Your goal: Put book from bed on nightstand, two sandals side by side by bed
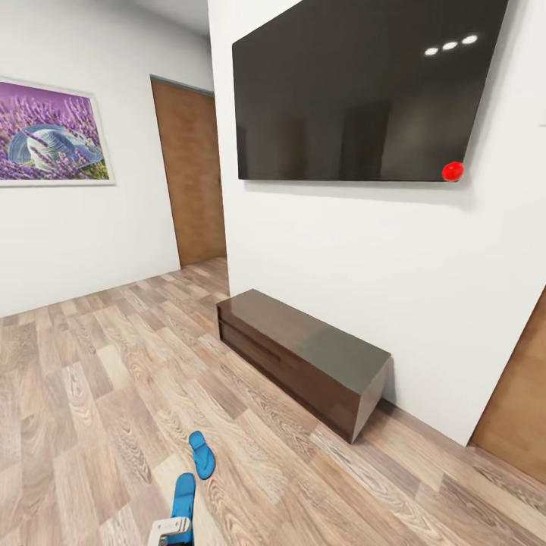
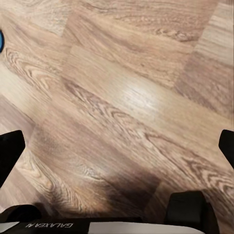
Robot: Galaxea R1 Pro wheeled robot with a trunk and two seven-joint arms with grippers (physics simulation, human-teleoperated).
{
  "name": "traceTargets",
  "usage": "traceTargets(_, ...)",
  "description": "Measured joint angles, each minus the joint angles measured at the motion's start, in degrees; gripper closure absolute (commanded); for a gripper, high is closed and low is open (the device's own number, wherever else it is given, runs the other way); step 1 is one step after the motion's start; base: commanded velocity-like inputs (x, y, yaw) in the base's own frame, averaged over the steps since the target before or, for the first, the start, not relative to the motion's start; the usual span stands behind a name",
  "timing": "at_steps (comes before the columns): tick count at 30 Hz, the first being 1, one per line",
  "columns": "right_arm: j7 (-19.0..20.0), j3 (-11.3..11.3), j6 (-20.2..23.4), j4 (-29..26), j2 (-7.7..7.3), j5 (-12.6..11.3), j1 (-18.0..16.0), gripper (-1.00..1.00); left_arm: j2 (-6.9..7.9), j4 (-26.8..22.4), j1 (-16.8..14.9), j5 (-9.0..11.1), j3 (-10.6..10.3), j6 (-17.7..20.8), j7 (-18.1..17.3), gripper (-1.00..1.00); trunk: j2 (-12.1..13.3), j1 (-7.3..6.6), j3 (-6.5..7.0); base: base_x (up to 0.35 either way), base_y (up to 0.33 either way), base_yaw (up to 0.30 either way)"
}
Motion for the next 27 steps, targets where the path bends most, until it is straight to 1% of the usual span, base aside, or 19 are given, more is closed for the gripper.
traceTargets(3, -0.05, -0.07, -0.23, 0.0, 0.16, 0.03, 0.0, -1.0, -0.24, 0.04, 0.0, -0.01, 0.12, -0.07, 0.03, 1.0, 0.0, 0.0, -0.06, 0.0, 0.0, 0.094)
traceTargets(8, 0.12, -0.05, -0.84, 0.0, 0.23, 0.19, 0.0, -1.0, -0.3, 0.12, 0.01, -0.09, 0.04, -0.2, -0.02, 1.0, 0.0, 0.0, -0.25, 0.0, 0.0, 0.195)
traceTargets(15, 0.15, 0.19, -0.99, -0.01, 0.03, 0.29, 0.0, -1.0, -0.4, 2.58, 0.03, -0.38, -0.25, -0.16, -0.59, 1.0, 0.0, 0.0, -0.29, 0.0, 0.0, 0.256)
traceTargets(22, 0.21, 0.19, -1.09, -0.05, -0.13, 0.33, 0.0, -1.0, -0.41, 3.02, 0.02, 0.07, 0.16, -0.18, -0.47, 1.0, 0.0, 0.0, -0.29, 0.0, 0.0, 0.257)
traceTargets(25, 0.02, 0.25, -1.11, -0.04, 0.07, 0.38, 0.0, -1.0, -0.41, 3.03, 0.02, 0.13, 0.19, -0.11, -0.61, 1.0, 0.0, 0.0, -0.29, 0.0, 0.0, 0.268)
traceTargets(27, -0.06, 0.26, -2.06, -0.41, 0.18, 0.59, 0.0, -1.0, -0.46, 3.03, 0.01, 0.17, 0.21, -0.03, -0.69, 1.0, 0.0, 0.0, -0.29, 0.0, 0.0, 0.269)
